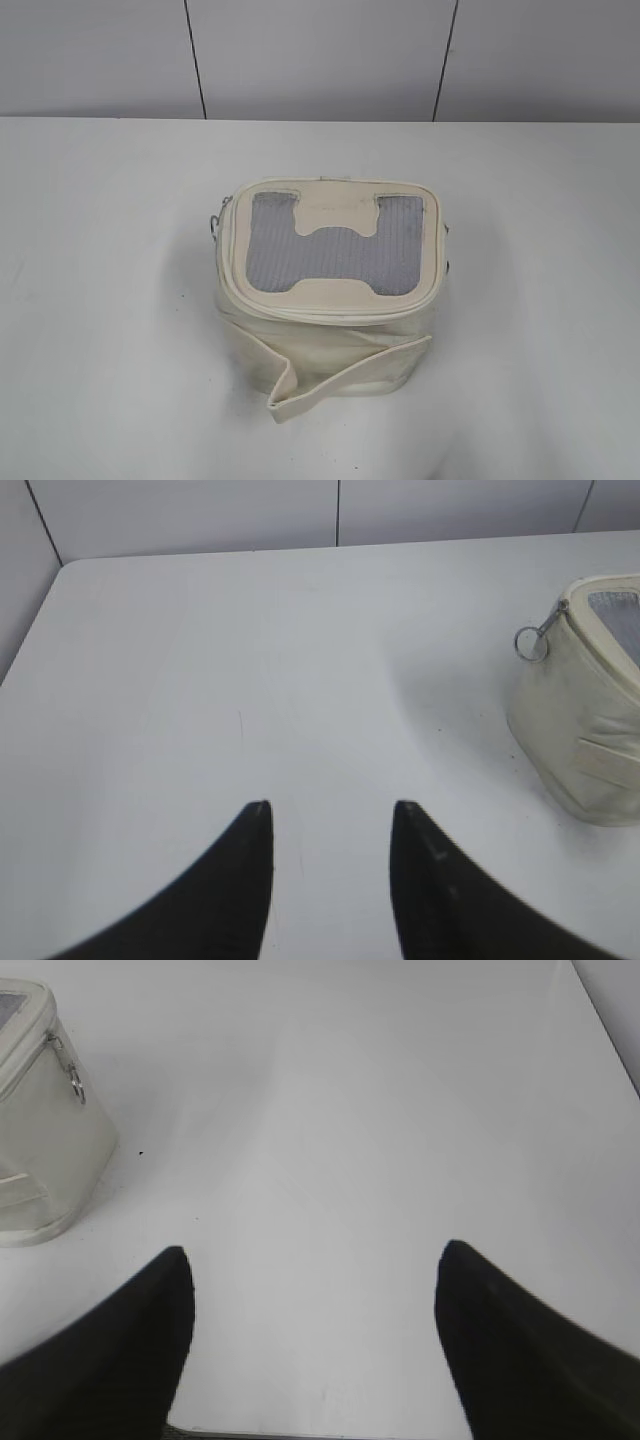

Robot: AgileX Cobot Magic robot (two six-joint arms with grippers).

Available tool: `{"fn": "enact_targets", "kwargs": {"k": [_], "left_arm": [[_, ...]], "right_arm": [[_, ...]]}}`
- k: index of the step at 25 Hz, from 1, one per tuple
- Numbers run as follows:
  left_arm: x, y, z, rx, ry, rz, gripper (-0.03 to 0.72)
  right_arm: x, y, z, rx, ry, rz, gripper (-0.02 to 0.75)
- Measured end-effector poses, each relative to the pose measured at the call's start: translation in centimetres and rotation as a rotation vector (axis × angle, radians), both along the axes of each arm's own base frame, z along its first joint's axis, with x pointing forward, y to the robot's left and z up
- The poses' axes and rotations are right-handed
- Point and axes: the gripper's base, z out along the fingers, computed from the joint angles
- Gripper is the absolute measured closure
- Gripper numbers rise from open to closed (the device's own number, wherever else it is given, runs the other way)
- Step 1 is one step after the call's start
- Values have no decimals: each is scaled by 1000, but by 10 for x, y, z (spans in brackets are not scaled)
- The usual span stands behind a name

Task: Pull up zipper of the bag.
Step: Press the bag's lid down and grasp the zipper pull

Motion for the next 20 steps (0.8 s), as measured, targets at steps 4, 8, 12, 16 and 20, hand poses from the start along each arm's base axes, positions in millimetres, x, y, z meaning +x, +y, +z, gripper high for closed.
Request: {"fn": "enact_targets", "kwargs": {"k": [4, 8, 12, 16, 20], "left_arm": [[0, 0, 0, 0, 0, 0, 381], [0, 0, 0, 0, 0, 0, 381], [0, 0, 0, 0, 0, 0, 381], [0, 0, 0, 0, 0, 0, 381], [0, 0, 0, 0, 0, 0, 381]], "right_arm": [[0, 0, 0, 0, 0, 0, 153], [0, 0, 0, 0, 0, 0, 153], [0, 0, 0, 0, -1, 1, 153], [0, 0, 0, 0, -1, 1, 153], [0, 0, 0, 0, -2, 1, 153]]}}
